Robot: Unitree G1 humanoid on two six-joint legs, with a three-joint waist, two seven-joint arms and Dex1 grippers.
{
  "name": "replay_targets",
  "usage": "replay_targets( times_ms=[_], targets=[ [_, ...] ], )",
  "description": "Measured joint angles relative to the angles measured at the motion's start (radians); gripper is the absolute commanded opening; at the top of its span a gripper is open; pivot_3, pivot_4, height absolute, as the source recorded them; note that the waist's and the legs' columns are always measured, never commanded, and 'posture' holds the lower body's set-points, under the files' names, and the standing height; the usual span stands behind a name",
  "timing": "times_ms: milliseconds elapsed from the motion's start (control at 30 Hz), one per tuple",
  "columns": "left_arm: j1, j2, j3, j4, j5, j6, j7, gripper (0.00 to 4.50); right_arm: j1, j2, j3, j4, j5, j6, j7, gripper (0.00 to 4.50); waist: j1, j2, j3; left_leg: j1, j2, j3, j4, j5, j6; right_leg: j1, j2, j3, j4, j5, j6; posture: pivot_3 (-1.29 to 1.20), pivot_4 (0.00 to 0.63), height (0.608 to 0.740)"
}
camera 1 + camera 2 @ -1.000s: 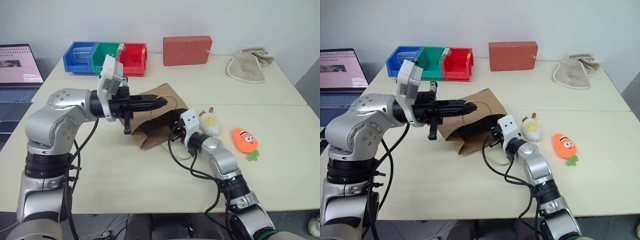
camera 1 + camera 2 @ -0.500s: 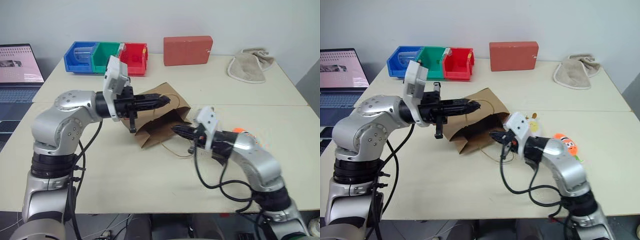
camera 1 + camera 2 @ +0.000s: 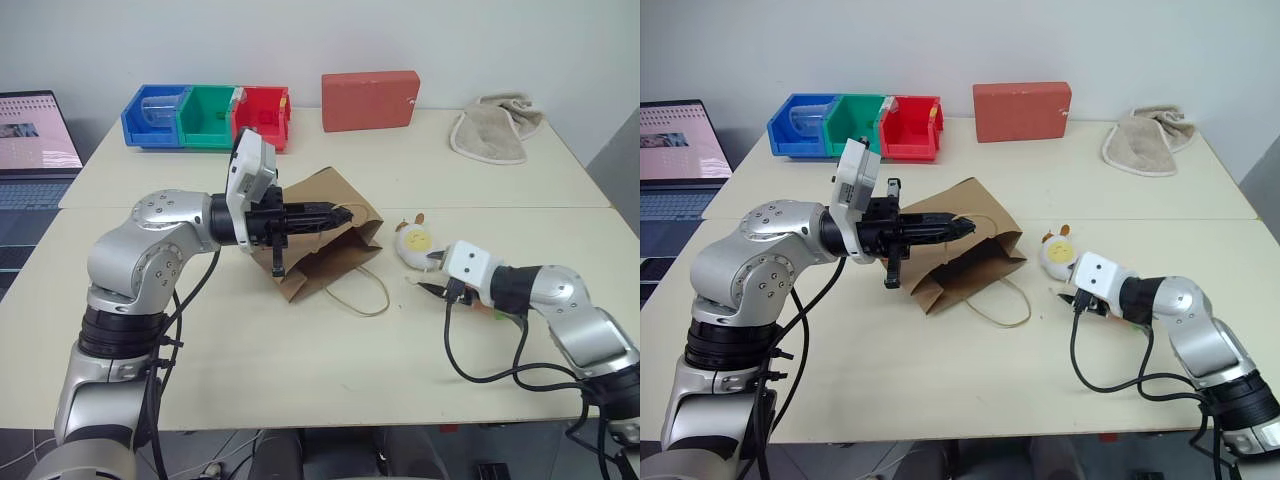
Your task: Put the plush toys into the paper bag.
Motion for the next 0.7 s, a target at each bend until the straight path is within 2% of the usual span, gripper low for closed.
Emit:
replay_targets(
  times_ms=[100,300,333,567,700],
  targets=[
    [0.008,0.002,0.000,-0.004,0.000,0.000,0.000,0.00,-0.055,0.040,0.024,0.104,-0.061,-0.078,-0.027,2.30,0.002,0.000,0.000,0.000,0.000,0.000,0.001,0.000,0.000,0.000,0.000,0.000,0.000,0.000,0.000,0.00,0.150,0.740],
    [0.023,0.008,0.002,-0.007,0.000,0.000,0.001,0.00,-0.095,0.062,0.028,0.200,-0.131,-0.165,-0.068,0.19,0.005,0.000,0.000,0.000,0.000,0.000,0.001,0.000,0.000,0.000,0.000,0.000,0.000,0.000,0.000,0.00,0.150,0.740],
    [0.025,0.009,0.002,-0.007,0.000,0.000,0.000,0.00,-0.095,0.062,0.027,0.209,-0.142,-0.174,-0.072,0.04,0.005,0.000,0.000,0.000,0.000,0.000,0.001,0.000,0.000,0.000,0.000,0.000,0.000,0.000,0.000,0.00,0.150,0.740],
    [0.023,0.016,0.007,0.001,0.000,-0.011,-0.002,0.00,-0.096,0.047,0.018,0.259,-0.152,-0.270,-0.084,0.04,0.005,0.000,0.000,0.000,0.000,0.000,0.001,0.000,0.000,0.000,0.000,0.000,0.000,0.000,0.000,0.00,0.150,0.740],
    [0.004,0.018,0.012,0.022,0.002,-0.016,-0.002,0.00,-0.092,-0.021,-0.029,0.222,-0.072,-0.295,0.018,0.04,0.005,0.001,0.001,0.000,0.000,0.000,0.001,0.000,0.000,0.000,0.000,0.000,0.000,0.001,0.002,0.00,0.150,0.740]
  ],
)
